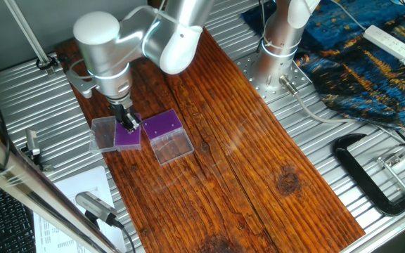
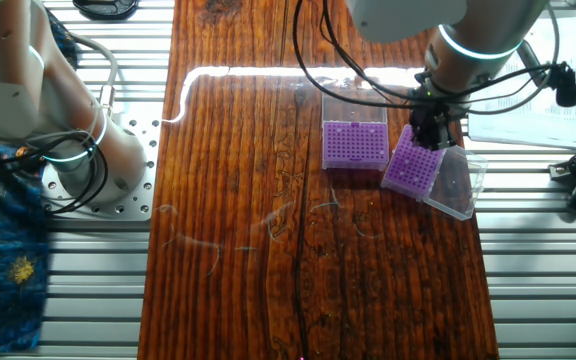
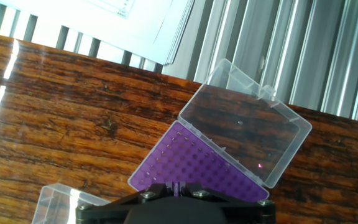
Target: Transfer all small pipette tips from one holder to another
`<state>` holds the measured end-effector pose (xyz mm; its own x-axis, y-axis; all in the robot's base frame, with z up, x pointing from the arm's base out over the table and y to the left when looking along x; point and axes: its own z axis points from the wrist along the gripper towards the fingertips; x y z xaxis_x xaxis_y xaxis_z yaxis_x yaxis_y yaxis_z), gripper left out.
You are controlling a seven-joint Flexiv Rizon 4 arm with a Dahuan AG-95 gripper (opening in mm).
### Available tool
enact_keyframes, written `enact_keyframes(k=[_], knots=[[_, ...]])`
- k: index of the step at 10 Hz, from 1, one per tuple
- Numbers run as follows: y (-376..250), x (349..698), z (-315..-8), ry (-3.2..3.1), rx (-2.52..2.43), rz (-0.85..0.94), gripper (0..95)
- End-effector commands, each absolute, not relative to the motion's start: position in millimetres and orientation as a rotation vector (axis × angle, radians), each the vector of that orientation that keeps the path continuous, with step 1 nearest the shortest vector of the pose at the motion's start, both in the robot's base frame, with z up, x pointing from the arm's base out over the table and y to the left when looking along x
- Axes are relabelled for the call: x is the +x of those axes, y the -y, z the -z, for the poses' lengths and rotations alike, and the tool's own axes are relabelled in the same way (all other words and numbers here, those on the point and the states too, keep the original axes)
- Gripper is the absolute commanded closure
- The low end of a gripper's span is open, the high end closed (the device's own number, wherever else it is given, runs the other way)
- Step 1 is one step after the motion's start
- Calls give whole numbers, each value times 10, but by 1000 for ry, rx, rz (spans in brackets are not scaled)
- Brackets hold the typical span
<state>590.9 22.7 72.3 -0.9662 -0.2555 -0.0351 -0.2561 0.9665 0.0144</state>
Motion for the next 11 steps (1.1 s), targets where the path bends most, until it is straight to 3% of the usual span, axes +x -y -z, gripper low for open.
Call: enact_keyframes(k=[1,10,11], knots=[[-233,5895,-723,-3085,-402,-29,950],[-264,5879,-689,-3085,-411,-11,950],[-263,5878,-682,-3084,-416,-12,760]])
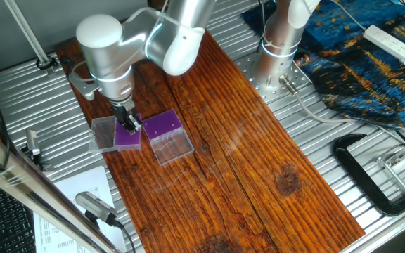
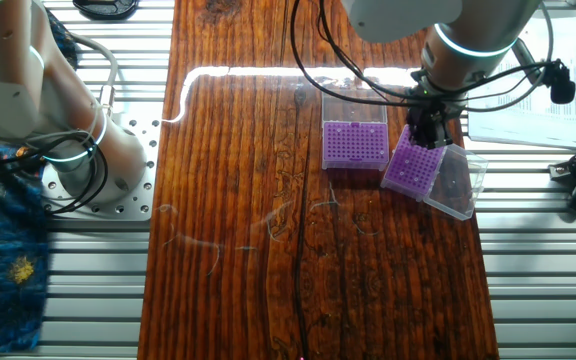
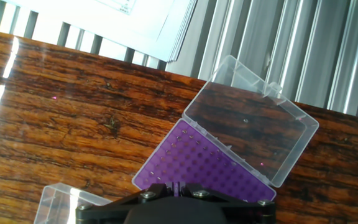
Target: Transfer all small pipette tips from one holder to another
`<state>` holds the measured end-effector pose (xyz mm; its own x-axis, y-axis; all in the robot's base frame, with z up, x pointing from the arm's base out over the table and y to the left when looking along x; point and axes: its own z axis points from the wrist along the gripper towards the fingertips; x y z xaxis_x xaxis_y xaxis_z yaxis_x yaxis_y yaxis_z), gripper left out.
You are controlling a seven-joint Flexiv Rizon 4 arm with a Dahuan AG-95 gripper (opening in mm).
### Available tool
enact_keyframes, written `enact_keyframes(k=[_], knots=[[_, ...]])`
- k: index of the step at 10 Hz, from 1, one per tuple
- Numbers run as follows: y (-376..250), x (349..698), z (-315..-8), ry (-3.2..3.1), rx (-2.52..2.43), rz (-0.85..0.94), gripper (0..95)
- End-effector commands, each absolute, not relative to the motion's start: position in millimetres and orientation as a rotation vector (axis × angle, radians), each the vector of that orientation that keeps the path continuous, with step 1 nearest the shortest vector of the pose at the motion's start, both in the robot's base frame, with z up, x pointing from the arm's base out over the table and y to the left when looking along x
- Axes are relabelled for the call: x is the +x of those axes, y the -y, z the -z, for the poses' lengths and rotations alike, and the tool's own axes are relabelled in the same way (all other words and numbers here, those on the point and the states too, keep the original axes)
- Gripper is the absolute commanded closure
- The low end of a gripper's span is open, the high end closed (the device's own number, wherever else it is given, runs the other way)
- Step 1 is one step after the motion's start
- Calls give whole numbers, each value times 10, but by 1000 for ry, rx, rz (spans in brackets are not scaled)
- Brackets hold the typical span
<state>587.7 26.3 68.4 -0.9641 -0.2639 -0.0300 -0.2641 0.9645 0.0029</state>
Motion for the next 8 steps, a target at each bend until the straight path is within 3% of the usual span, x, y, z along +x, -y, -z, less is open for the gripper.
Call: enact_keyframes(k=[1,8], knots=[[-262,5878,-682,-3084,-418,-11,760],[-281,5719,-826,-3117,-380,-21,760]])
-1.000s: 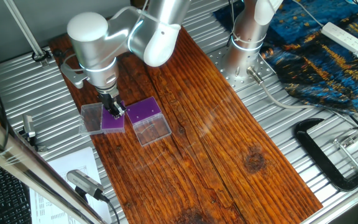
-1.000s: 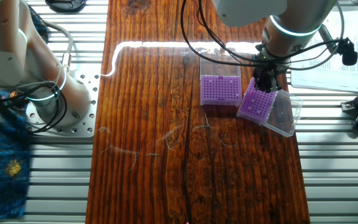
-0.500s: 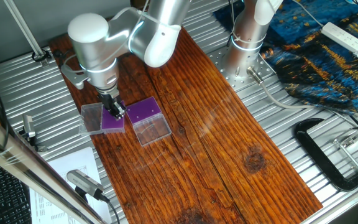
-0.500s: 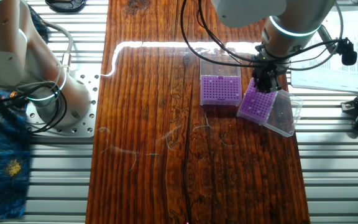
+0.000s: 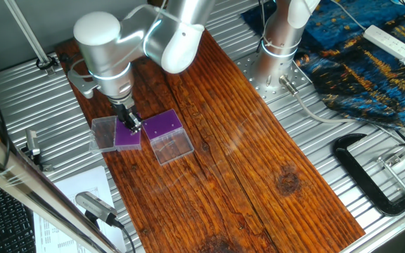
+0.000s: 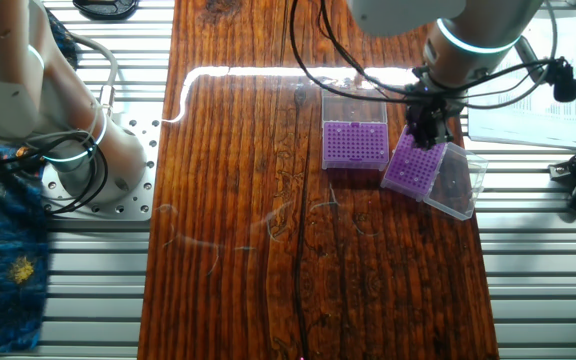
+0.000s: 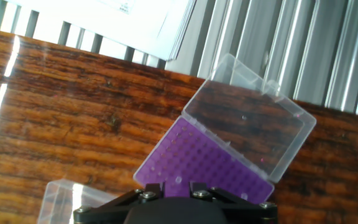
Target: Transfer all small pipette tips from one holder to another
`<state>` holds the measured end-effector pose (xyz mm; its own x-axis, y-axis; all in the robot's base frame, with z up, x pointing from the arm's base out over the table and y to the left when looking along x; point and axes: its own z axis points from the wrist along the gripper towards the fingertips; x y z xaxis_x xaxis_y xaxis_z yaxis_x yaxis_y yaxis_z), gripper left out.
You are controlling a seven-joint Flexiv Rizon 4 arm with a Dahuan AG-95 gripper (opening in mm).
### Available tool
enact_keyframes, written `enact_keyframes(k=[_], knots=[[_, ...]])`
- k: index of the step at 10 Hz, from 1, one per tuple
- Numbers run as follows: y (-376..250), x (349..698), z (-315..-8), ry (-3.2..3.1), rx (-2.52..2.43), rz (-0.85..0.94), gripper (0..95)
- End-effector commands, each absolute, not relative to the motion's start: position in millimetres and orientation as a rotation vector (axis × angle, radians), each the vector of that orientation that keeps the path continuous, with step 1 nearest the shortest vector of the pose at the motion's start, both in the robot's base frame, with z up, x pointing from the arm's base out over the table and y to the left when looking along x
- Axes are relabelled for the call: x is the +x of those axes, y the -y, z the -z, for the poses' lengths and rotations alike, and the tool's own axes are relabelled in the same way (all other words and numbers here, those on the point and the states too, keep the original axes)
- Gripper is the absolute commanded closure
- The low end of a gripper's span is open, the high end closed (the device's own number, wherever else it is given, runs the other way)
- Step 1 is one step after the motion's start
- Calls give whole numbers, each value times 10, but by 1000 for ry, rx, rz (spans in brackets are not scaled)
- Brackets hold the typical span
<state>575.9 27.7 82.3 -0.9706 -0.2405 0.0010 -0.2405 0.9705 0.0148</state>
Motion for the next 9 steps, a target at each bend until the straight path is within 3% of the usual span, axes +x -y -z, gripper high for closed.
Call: enact_keyframes(k=[1,9], knots=[[-308,5609,-838,3116,366,19,760],[-542,5323,-674,3137,264,18,760]])
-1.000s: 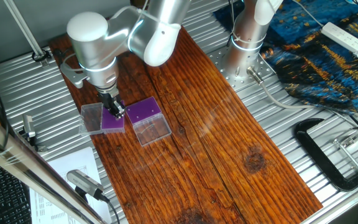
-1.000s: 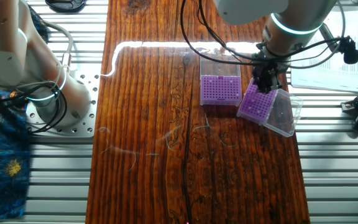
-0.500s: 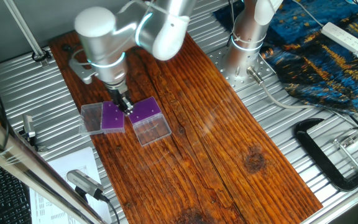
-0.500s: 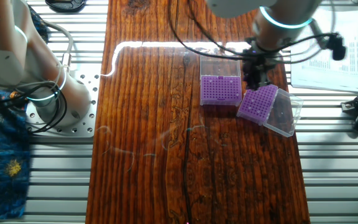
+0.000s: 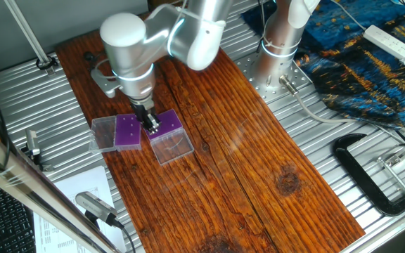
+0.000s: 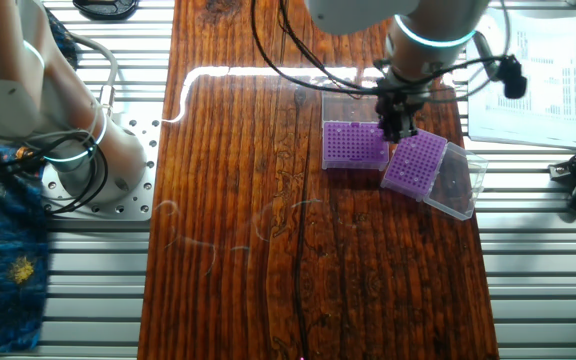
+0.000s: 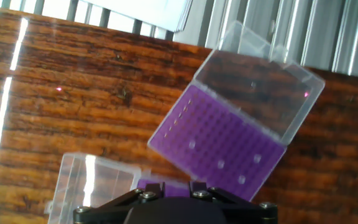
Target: Transfer all small pipette tips from one holder to another
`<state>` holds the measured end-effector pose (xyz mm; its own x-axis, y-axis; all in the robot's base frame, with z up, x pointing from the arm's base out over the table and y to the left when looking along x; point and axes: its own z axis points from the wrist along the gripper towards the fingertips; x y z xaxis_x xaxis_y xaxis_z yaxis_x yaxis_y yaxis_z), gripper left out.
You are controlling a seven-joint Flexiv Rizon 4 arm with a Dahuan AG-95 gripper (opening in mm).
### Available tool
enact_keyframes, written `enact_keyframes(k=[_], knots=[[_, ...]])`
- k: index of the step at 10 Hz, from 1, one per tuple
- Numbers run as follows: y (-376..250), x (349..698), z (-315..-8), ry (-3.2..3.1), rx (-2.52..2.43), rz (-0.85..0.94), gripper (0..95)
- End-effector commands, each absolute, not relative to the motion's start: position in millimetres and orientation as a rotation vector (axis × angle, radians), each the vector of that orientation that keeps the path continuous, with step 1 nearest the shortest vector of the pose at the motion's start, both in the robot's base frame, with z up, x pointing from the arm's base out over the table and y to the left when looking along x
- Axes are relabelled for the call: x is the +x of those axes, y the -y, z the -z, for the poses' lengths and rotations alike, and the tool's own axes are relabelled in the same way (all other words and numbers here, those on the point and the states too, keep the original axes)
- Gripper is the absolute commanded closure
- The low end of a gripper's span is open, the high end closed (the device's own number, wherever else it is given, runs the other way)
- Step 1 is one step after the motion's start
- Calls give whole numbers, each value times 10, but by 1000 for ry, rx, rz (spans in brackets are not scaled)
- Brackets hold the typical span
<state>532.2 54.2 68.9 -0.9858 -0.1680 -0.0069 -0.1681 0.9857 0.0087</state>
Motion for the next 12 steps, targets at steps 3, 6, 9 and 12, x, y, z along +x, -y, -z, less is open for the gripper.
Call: enact_keyframes(k=[3,6,9,12], knots=[[-551,5270,-642,-3124,-255,-13,950],[-536,5228,-611,-3120,-262,-14,950],[-545,5218,-602,-3115,-276,-13,760],[-546,5214,-550,-3109,-277,-11,760]])
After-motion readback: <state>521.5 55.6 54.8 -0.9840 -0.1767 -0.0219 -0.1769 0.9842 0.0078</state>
